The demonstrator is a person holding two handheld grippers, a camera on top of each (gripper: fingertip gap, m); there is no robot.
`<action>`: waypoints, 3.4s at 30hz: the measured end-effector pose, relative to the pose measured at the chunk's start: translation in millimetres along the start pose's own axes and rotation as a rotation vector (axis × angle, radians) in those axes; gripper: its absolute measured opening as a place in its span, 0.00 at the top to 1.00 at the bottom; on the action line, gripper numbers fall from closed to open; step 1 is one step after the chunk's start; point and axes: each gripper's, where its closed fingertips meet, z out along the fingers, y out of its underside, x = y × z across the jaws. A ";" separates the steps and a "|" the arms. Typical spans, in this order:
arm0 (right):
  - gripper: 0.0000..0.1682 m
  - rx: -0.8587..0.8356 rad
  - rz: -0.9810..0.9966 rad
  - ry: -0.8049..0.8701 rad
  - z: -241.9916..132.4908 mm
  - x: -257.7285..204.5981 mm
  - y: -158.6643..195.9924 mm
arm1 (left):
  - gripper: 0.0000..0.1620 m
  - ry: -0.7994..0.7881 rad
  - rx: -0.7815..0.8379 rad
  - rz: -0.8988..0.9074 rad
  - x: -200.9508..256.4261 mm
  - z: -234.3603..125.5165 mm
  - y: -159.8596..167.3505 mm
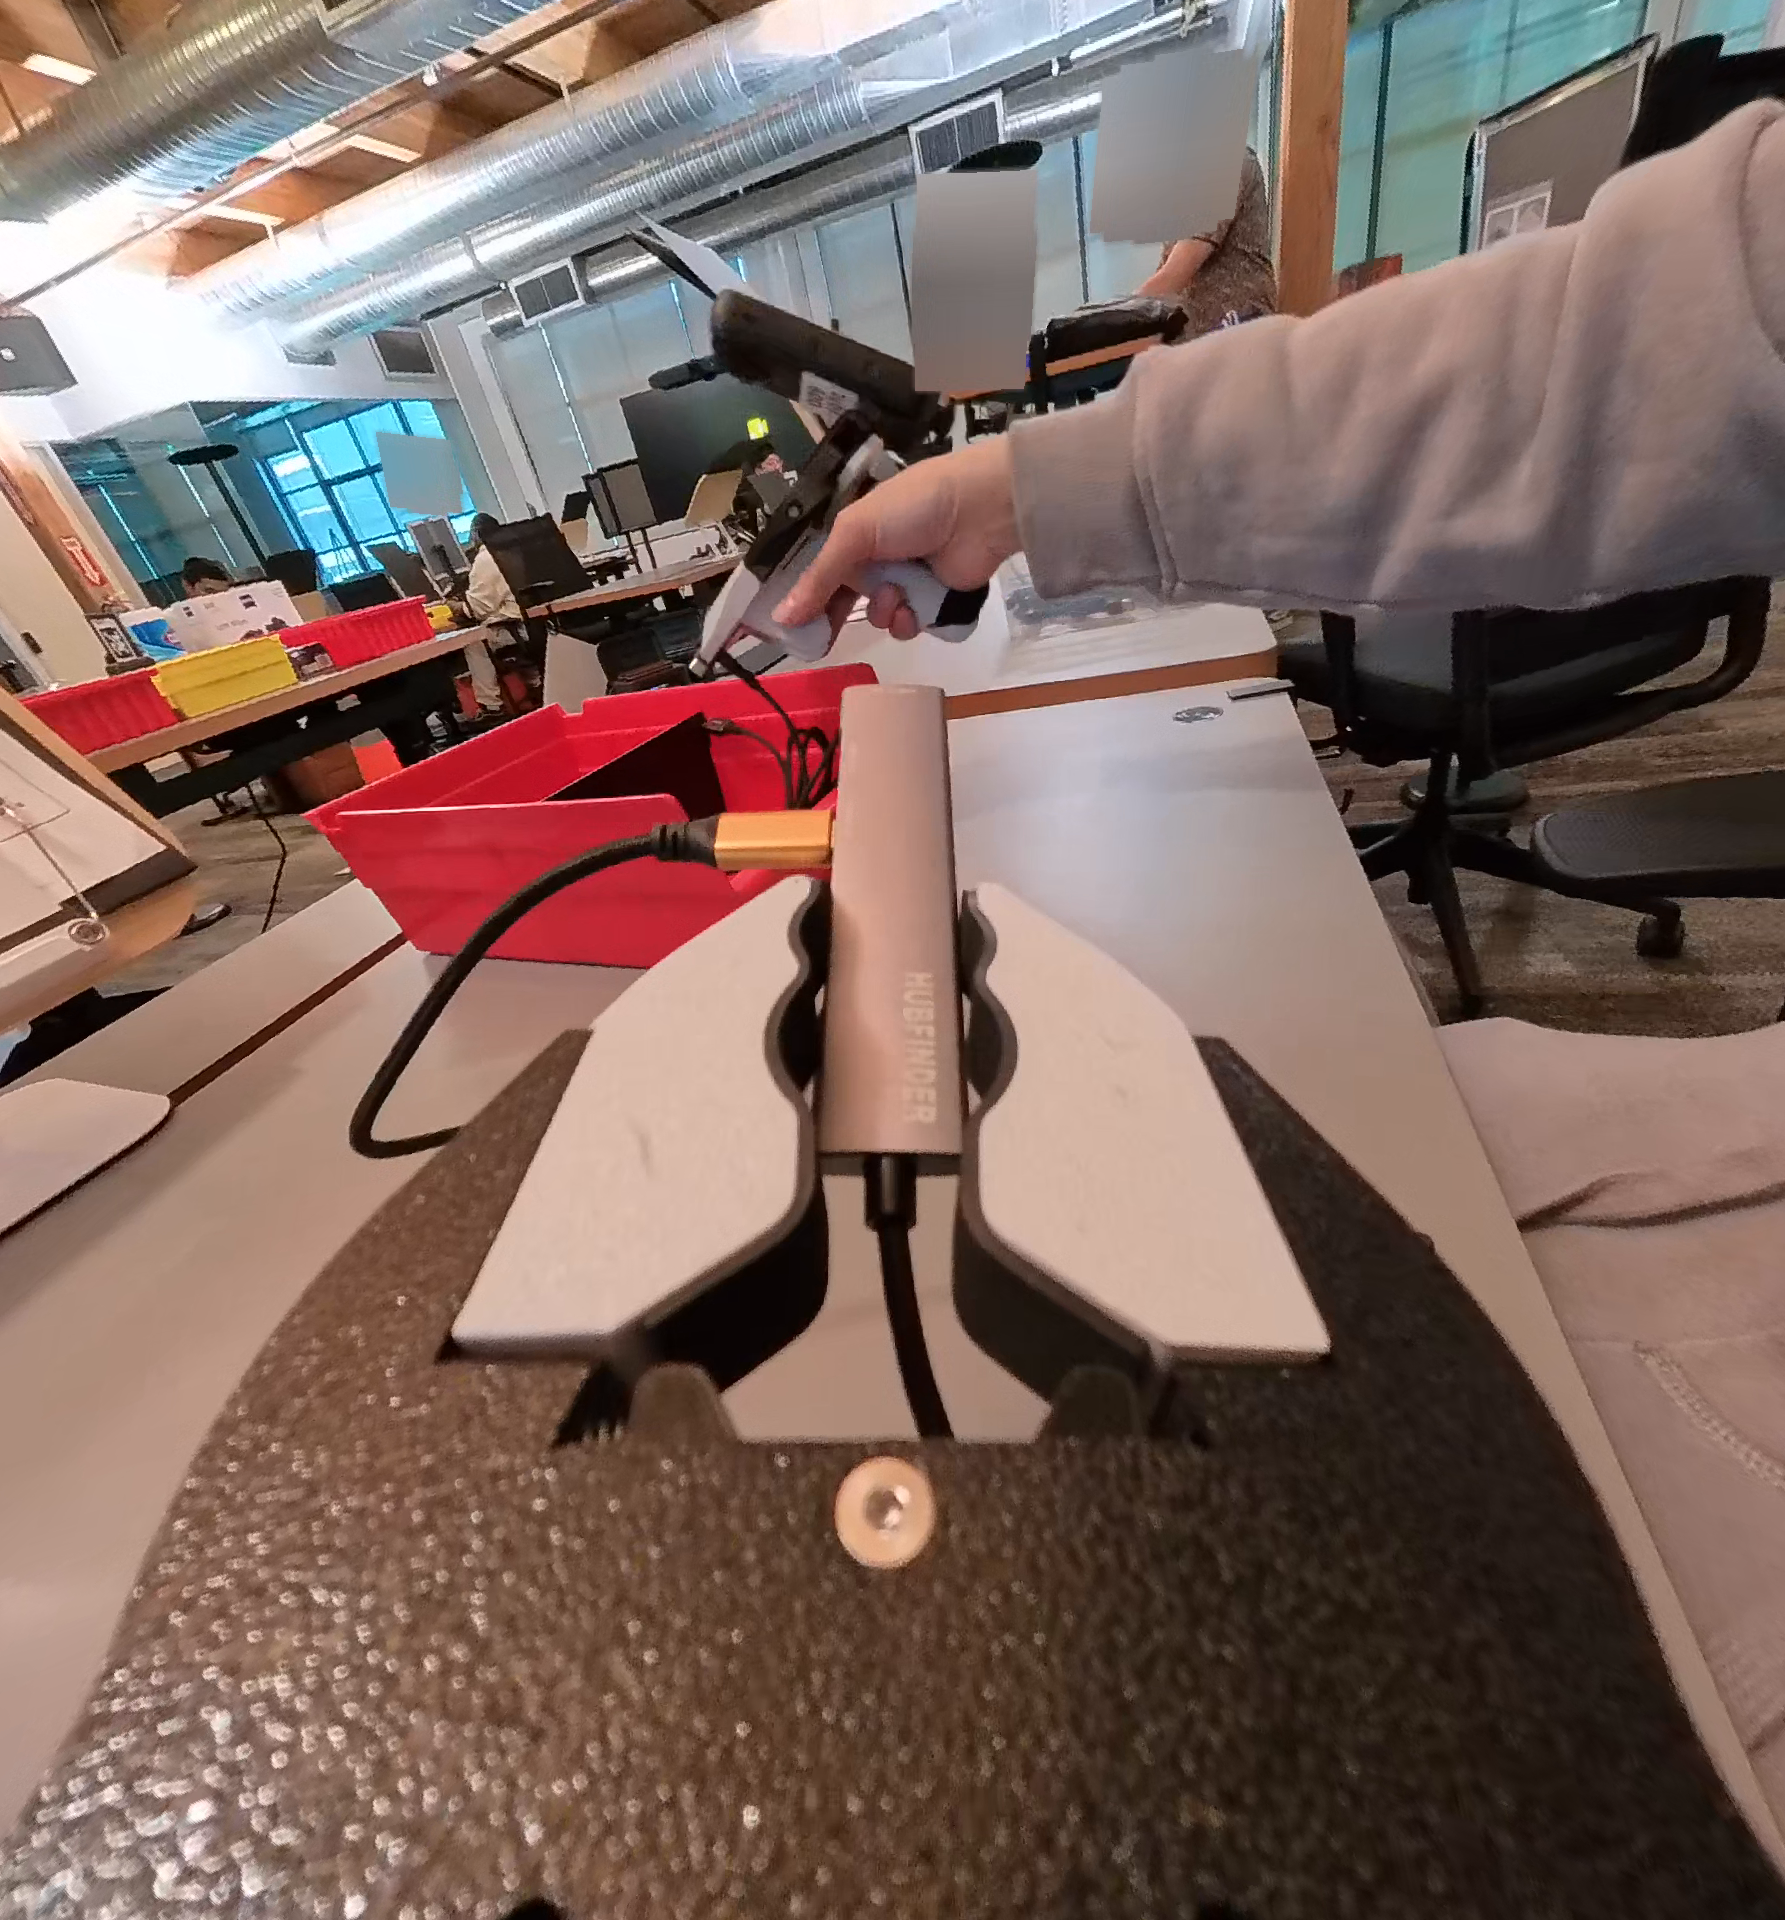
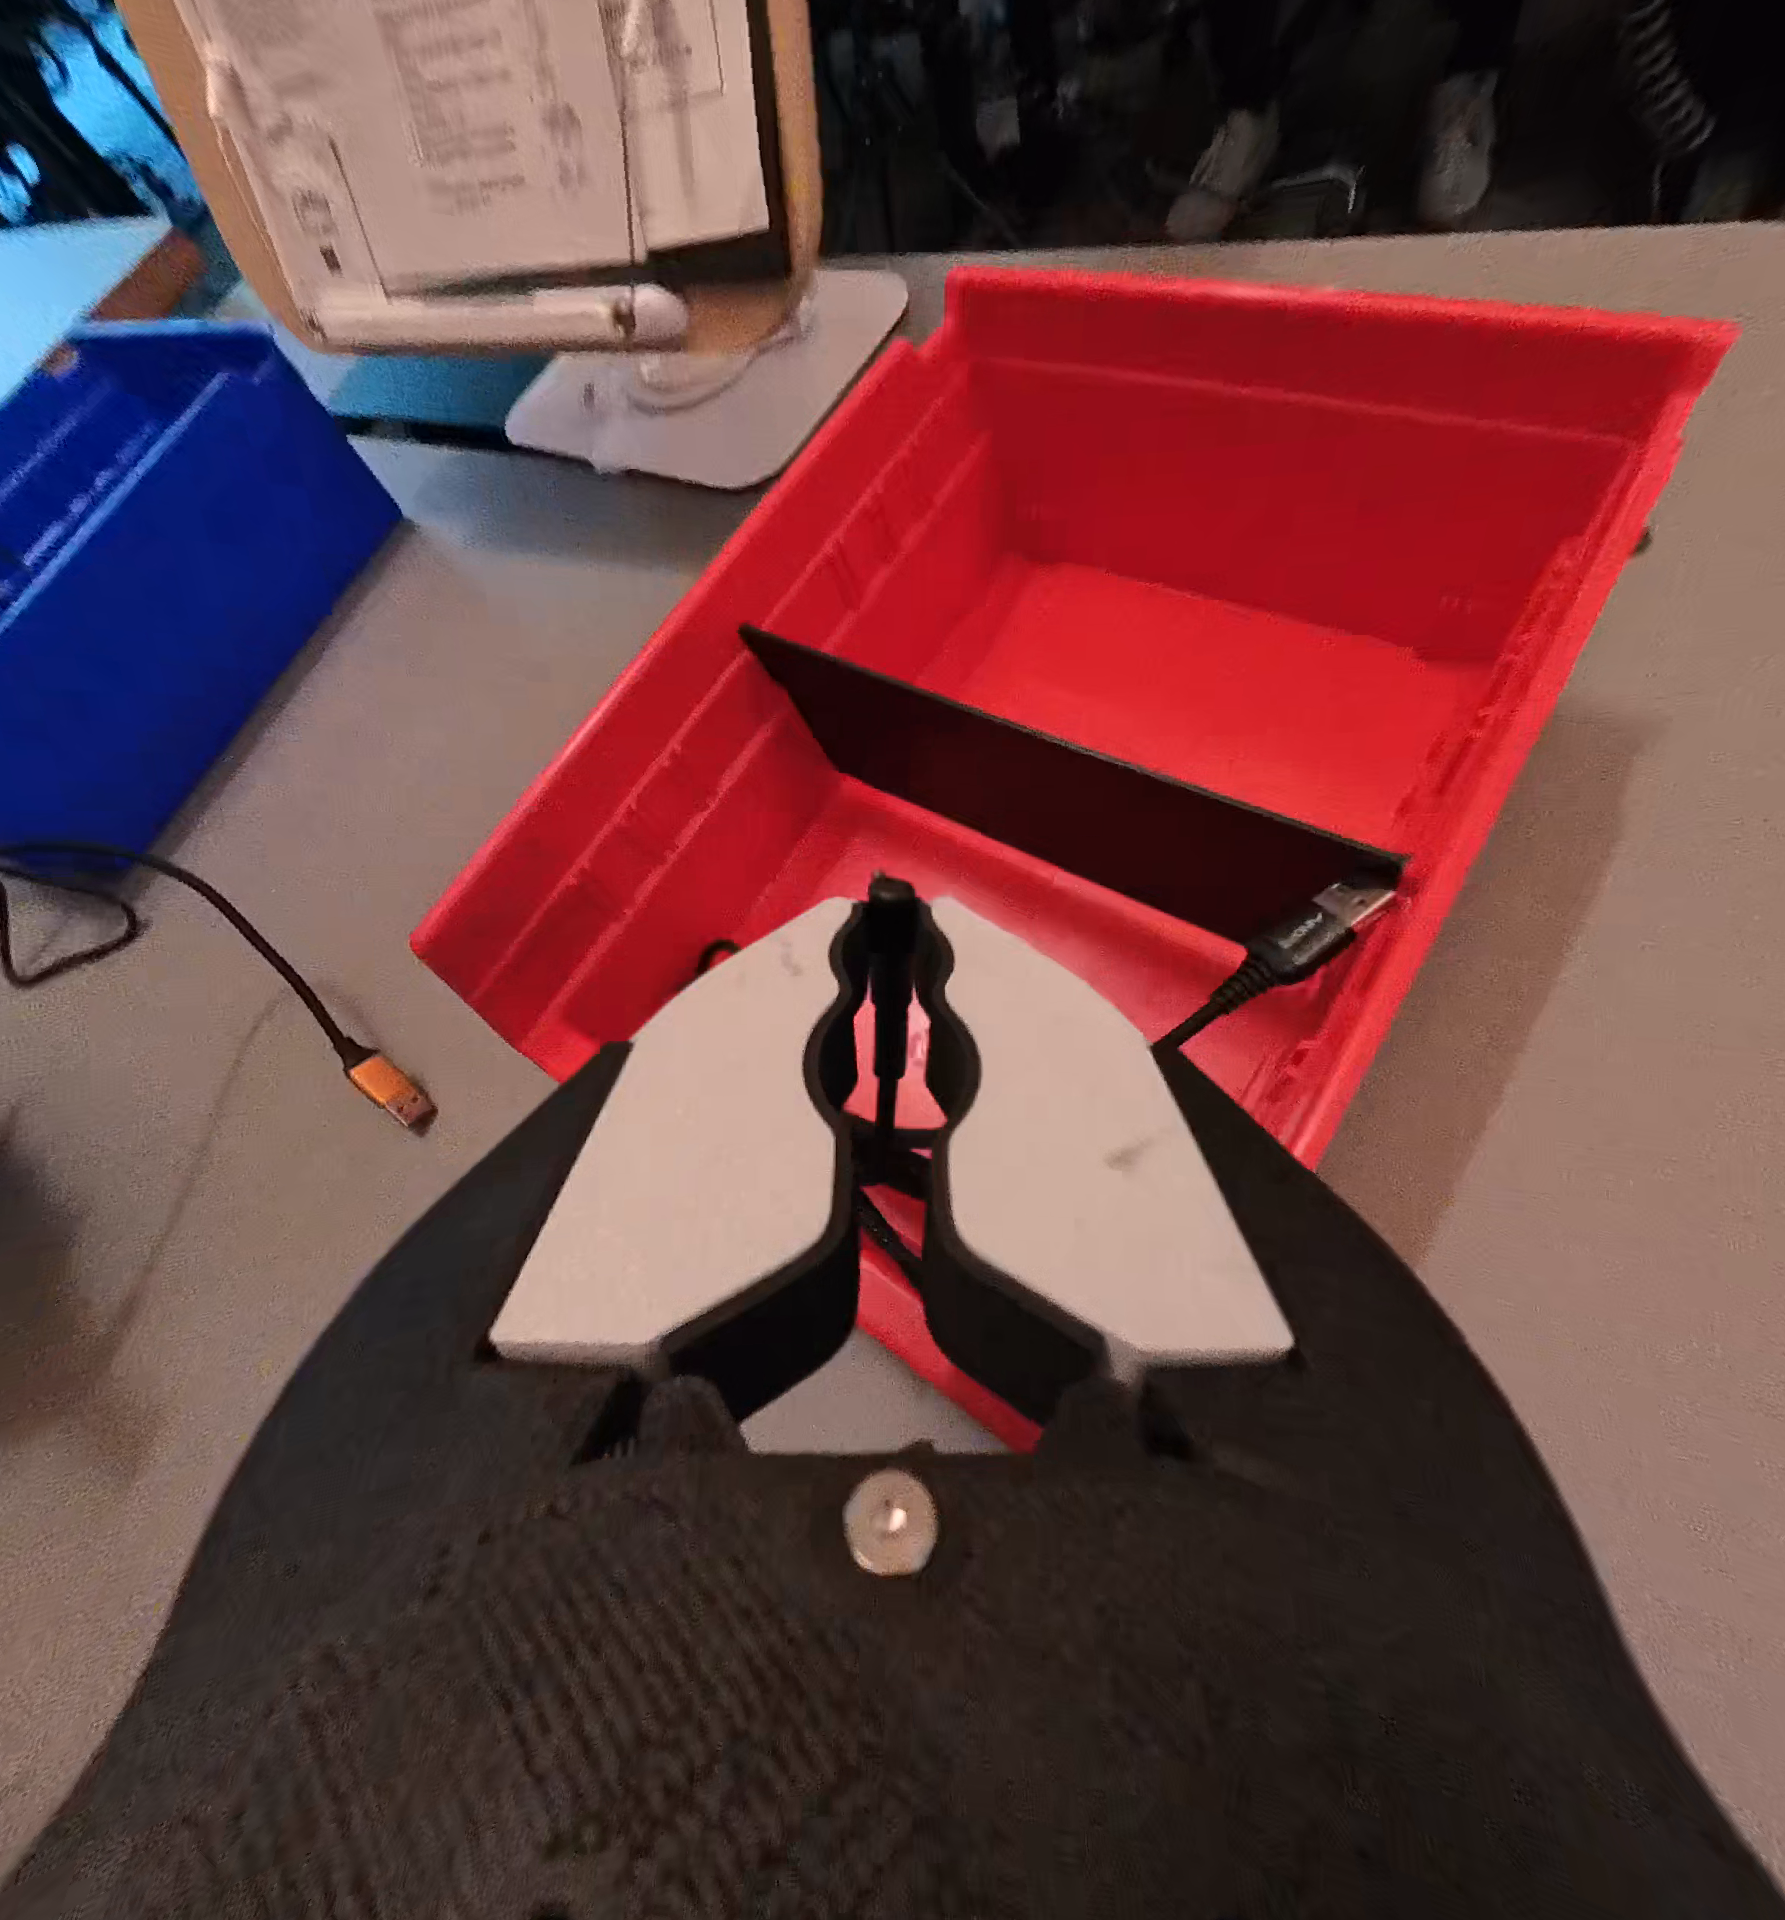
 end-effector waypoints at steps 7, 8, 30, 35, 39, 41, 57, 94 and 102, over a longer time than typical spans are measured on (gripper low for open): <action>0.86 -0.149 -0.297 0.199 11.9 16.5 2.7 | 0.86 0.001 0.003 -0.009 0.2 0.3 0.9; 0.83 -0.120 -0.323 0.228 5.6 19.4 -6.8 | 0.86 0.000 0.003 -0.011 0.2 0.3 1.4; 0.82 -0.433 0.005 -1.169 -50.1 -346.2 115.0 | 0.86 0.218 0.017 0.106 36.1 -2.3 -6.2; 0.93 -0.542 0.059 -1.117 -30.9 -356.1 130.5 | 0.86 0.219 -0.066 0.217 39.2 -5.7 -2.4; 0.93 -0.565 -0.064 -1.097 -26.8 -360.9 148.3 | 0.86 0.243 -0.124 0.273 43.4 -5.7 4.5; 0.94 -0.537 -0.123 -1.066 -20.8 -359.0 152.7 | 0.86 0.241 -0.159 0.306 42.7 -6.9 9.3; 0.94 0.368 0.375 -0.876 3.0 -312.7 76.4 | 0.79 -0.497 -0.038 -0.344 -68.3 -56.4 -56.5; 0.95 0.294 -0.022 -0.722 0.3 -353.7 64.1 | 0.90 0.056 -0.119 -0.381 9.5 15.9 -11.6; 0.95 0.485 0.891 -0.981 -6.6 -298.2 46.7 | 0.80 -0.250 0.027 0.224 0.4 18.3 -31.4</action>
